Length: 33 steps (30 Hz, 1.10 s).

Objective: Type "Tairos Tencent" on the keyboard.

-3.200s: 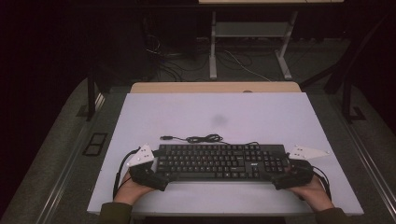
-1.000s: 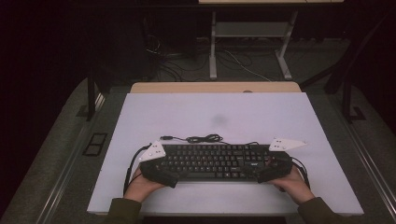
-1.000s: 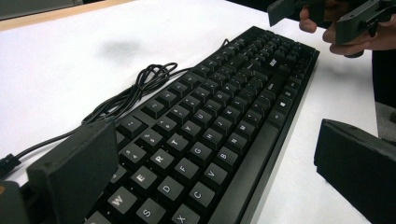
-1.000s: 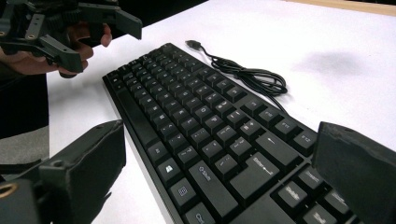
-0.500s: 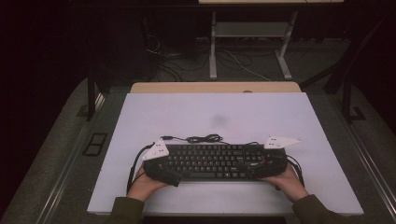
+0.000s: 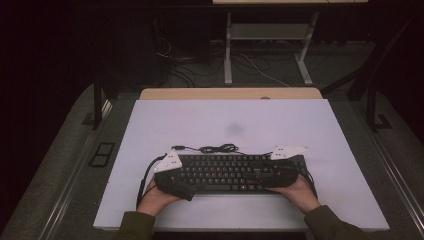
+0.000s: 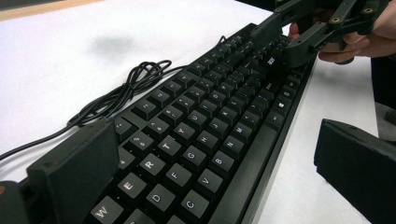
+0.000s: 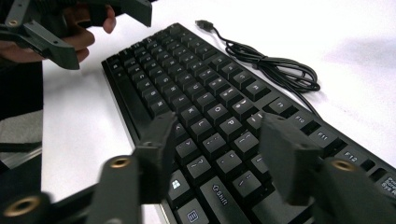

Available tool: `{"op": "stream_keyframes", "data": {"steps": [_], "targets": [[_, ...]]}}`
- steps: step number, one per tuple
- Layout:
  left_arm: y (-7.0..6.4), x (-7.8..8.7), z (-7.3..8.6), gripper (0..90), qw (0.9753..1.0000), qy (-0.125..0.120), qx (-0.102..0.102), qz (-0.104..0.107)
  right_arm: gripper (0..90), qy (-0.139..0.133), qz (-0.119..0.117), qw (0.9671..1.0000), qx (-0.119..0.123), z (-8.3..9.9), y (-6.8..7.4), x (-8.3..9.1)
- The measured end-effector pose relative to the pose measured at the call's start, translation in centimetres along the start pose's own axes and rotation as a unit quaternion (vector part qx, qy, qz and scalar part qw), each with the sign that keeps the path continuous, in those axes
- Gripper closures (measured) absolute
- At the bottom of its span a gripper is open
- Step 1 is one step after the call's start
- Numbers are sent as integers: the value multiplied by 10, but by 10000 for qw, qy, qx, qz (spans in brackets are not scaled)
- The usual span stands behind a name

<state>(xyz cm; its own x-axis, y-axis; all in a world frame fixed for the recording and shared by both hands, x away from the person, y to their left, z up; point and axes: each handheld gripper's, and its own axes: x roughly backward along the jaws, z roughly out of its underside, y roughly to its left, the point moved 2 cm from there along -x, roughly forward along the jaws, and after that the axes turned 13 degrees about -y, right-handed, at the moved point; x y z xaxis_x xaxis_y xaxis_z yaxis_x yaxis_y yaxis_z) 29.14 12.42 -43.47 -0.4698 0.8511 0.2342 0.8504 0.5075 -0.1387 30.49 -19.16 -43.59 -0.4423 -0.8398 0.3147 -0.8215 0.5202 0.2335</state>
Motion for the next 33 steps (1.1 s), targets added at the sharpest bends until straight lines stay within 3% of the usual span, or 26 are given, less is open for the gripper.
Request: {"op": "stream_keyframes", "data": {"steps": [9, 17, 27, 33], "targets": [[-1, -1, 1, 0, 10000, 6, 32, 44, 748, 325, 35, 9993, 166, 4, 1, -1], [0, -1, 1, 0, 10000, 9, 34, 29, 886, 640, -15, 9976, 280, 7, 2, -3], [0, -3, 0, 0, 10000, 84, 25, -19, 892, 930, 155, 9948, 384, 12, 1, -7], [0, -8, -2, 0, 9999, 110, 35, -1, 892, 957, 141, 9946, 375, 13, 1, -7]]}}
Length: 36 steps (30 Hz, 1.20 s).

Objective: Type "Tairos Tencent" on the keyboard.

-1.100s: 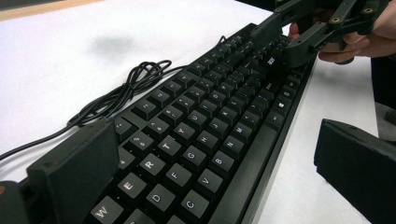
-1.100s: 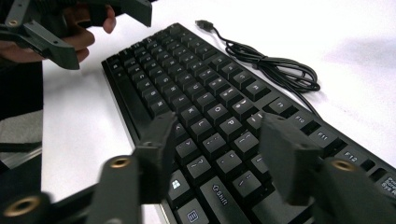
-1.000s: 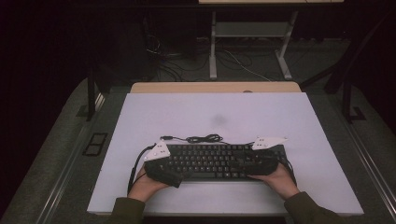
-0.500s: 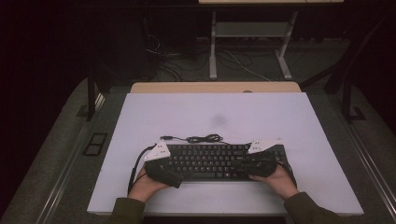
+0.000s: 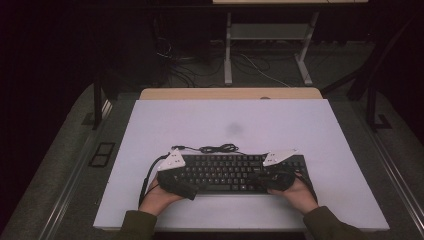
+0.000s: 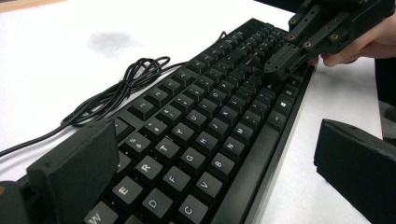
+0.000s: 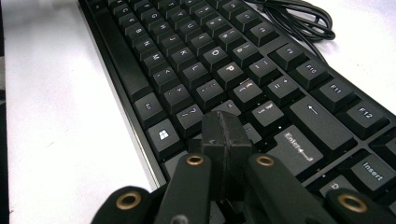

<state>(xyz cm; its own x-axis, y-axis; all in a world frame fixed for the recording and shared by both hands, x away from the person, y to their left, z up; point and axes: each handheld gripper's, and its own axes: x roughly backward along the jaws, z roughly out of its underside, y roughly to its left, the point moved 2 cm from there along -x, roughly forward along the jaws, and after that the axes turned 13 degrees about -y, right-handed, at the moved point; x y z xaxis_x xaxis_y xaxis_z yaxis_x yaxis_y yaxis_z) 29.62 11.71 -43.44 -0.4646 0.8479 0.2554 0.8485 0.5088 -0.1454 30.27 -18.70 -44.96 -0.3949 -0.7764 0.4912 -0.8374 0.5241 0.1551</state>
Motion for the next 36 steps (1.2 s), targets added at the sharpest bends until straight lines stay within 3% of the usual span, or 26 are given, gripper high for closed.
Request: {"op": "stream_keyframes", "data": {"steps": [24, 36], "targets": [[14, -22, -13, 14, 9998, 46, 70, -181, 893, 68, 5, 10000, -12, 2, 1, -1], [16, -30, -8, 188, 9987, 291, 19, -409, 894, 69, 6, 10000, 1, 2, 1, -2]]}}
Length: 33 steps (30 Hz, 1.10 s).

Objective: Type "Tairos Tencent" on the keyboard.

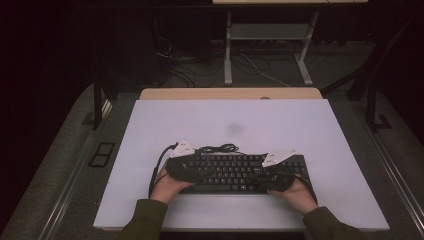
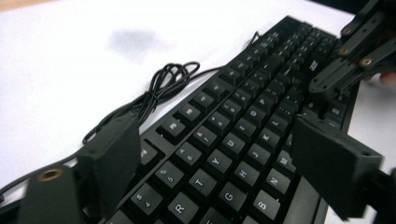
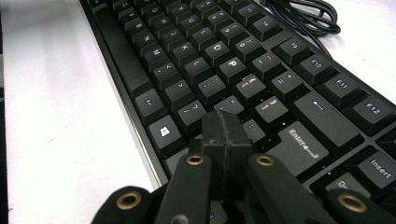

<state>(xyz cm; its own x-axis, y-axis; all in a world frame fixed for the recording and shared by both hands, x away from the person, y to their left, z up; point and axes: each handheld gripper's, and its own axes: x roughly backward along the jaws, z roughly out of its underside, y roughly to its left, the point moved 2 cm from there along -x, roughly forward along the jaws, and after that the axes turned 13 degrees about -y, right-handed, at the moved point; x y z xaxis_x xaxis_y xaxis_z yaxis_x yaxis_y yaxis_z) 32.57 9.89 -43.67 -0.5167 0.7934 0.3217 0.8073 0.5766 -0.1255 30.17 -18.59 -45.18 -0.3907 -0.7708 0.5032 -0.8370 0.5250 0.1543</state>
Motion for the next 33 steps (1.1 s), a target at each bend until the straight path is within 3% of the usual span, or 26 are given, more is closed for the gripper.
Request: {"op": "stream_keyframes", "data": {"steps": [2, 6, 13, 19, 33], "targets": [[0, -1, 1, 228, 9999, 62, -44, -98, 893, 8, 11, 10000, 12, 0, 0, 0], [1, 1, 1, 401, 9998, 76, -14, -176, 893, 3, 9, 10000, 8, 0, 0, 0], [3, 1, 3, 707, 9997, 235, 86, -81, 893, 3, 4, 10000, 2, 0, 0, 0], [3, -1, 6, 859, 9990, 413, 110, -97, 894, 0, 6, 10000, -3, 0, 0, 0], [5, -4, 9, 885, 9982, 574, 174, -84, 894, 2, -3, 10000, -7, 0, 0, 0]]}}
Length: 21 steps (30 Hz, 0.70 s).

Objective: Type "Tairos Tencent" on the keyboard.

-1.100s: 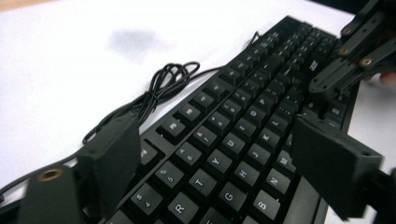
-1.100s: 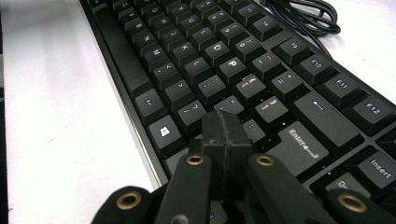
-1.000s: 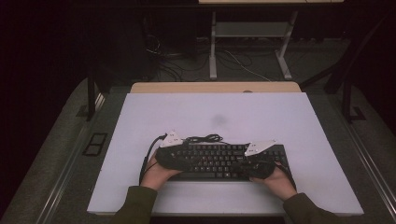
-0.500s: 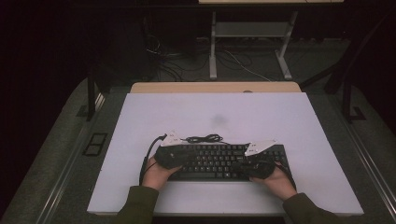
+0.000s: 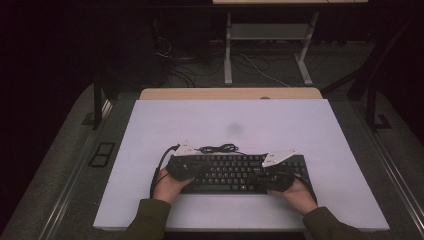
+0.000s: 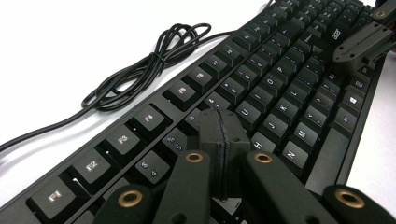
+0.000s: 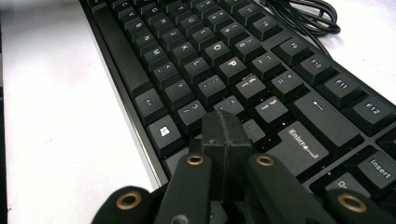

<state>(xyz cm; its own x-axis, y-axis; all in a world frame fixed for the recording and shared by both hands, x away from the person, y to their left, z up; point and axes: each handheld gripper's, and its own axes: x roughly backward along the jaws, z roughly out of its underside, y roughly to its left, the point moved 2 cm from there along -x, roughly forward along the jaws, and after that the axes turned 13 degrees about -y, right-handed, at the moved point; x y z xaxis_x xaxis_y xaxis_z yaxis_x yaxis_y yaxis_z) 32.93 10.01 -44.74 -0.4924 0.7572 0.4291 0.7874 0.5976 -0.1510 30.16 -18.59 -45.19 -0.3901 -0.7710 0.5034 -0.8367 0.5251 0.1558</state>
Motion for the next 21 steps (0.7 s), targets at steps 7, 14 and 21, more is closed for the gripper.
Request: {"op": "stream_keyframes", "data": {"steps": [7, 14, 21], "targets": [[-1, -3, 1, 886, 10000, 86, -29, -23, 894, 0, 0, 10000, -2, 0, 0, 0], [-2, -4, 1, 887, 9996, 209, -160, -64, 893, -2, 6, 10000, -1, 0, 0, 0], [-1, -2, 1, 886, 10000, 89, -14, -10, 893, -2, 6, 10000, 1, 0, 0, 0]]}}
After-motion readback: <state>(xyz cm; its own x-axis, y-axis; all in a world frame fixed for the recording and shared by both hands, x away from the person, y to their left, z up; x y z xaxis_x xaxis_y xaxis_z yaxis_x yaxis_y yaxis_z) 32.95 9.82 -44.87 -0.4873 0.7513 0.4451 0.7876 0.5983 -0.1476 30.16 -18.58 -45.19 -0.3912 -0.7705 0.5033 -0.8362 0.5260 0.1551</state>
